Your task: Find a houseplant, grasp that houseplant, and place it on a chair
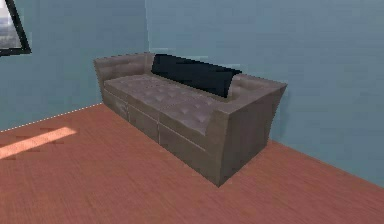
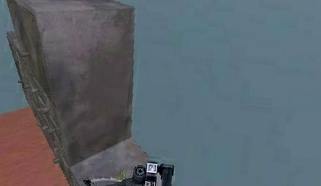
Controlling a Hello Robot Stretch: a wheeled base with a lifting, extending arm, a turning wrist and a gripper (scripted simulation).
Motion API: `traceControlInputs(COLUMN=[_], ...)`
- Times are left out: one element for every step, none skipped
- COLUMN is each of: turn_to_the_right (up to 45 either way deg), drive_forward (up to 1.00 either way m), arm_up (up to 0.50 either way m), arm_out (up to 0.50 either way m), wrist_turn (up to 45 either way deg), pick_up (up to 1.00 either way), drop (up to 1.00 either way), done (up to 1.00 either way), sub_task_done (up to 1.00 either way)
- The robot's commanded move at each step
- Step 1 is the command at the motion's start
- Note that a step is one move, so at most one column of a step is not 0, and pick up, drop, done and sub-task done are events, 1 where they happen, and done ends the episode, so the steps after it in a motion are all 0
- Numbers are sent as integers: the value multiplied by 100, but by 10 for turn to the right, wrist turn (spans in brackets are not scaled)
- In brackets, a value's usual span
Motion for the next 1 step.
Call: traceControlInputs(turn_to_the_right=[0], drive_forward=[0], arm_up=[0], arm_out=[0], wrist_turn=[450], pick_up=[0], drop=[0], done=[0], sub_task_done=[0])
